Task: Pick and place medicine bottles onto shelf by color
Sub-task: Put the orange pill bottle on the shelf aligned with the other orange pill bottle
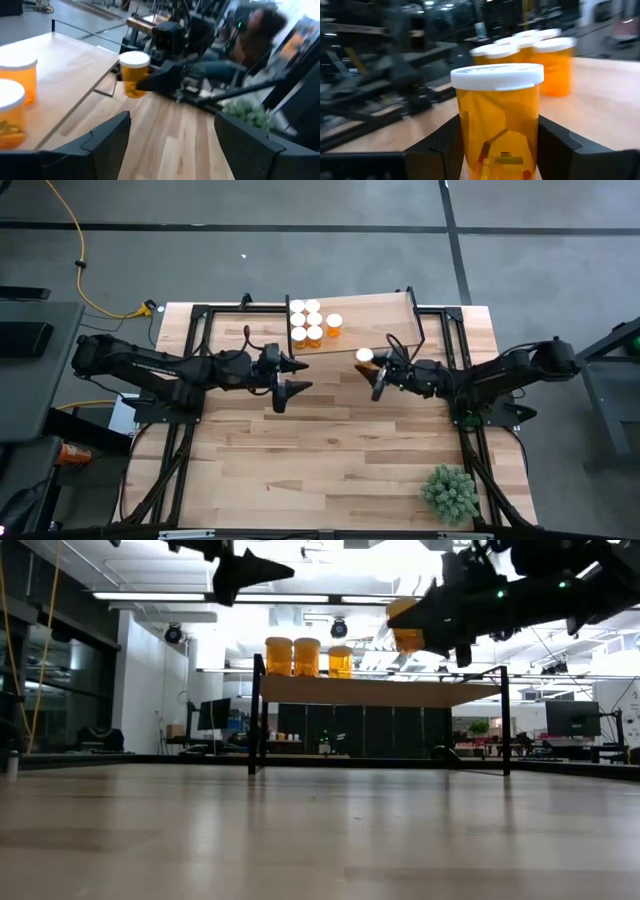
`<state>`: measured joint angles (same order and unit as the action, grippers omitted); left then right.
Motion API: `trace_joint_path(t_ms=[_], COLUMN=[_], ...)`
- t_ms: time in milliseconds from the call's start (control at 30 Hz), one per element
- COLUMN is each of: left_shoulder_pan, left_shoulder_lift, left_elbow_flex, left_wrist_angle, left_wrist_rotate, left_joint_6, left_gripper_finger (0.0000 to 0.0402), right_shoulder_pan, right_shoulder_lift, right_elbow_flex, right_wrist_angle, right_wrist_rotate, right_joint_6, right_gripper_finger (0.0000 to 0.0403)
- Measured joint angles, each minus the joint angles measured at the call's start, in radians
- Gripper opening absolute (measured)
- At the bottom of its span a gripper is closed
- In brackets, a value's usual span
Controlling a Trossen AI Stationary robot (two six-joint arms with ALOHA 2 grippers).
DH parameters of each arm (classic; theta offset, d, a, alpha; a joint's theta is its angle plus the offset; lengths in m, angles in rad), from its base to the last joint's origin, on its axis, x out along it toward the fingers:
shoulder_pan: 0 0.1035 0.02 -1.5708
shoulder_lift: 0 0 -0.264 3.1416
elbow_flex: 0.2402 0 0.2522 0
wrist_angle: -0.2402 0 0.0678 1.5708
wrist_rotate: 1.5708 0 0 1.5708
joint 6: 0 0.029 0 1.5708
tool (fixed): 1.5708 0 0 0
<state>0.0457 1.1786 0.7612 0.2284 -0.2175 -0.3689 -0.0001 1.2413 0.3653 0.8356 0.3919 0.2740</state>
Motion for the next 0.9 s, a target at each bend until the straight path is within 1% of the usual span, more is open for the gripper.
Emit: trace_joint_path(t_ms=[67, 200, 300, 367, 433, 500, 567, 767, 900], left_shoulder_pan=[-0.001, 0.0, 0.0, 0.0, 0.0, -0.002, -0.002, -0.003, -0.005], left_shoulder_lift=[0.001, 0.001, 0.001, 0.001, 0.001, 0.001, 0.001, 0.001, 0.001], left_elbow_flex=[-0.025, -0.029, -0.029, -0.029, -0.029, -0.029, -0.029, -0.029, -0.029], left_wrist_angle=[0.055, 0.075, 0.089, 0.088, 0.086, 0.088, 0.09, 0.115, 0.111], left_wrist_rotate=[-0.002, -0.006, -0.007, -0.007, -0.004, -0.003, -0.003, 0.007, 0.007], left_joint_6=[-0.023, -0.04, -0.04, -0.04, -0.04, -0.04, -0.047, -0.047, -0.047], left_gripper_finger=[0.0277, 0.0277, 0.0277, 0.0277, 0.0277, 0.0277, 0.0277, 0.0277, 0.0277], right_shoulder_pan=[-0.015, -0.055, -0.091, -0.113, -0.134, -0.153, -0.169, -0.177, -0.179], right_shoulder_lift=[0.025, 0.113, 0.203, 0.262, 0.313, 0.351, 0.393, 0.453, 0.465], right_elbow_flex=[0.015, 0.077, 0.122, 0.16, 0.196, 0.216, 0.248, 0.298, 0.309], right_wrist_angle=[0.001, 0.015, 0.097, 0.173, 0.193, 0.184, 0.186, 0.188, 0.186], right_wrist_rotate=[0.026, 0.023, 0.017, -0.009, -0.009, -0.01, -0.037, -0.051, -0.005], right_joint_6=[-0.027, -0.073, -0.101, -0.138, -0.167, -0.158, -0.139, -0.143, -0.156], right_gripper_finger=[0.0183, 0.0186, 0.0187, 0.0187, 0.0187, 0.0188, 0.0188, 0.0188, 0.0188])
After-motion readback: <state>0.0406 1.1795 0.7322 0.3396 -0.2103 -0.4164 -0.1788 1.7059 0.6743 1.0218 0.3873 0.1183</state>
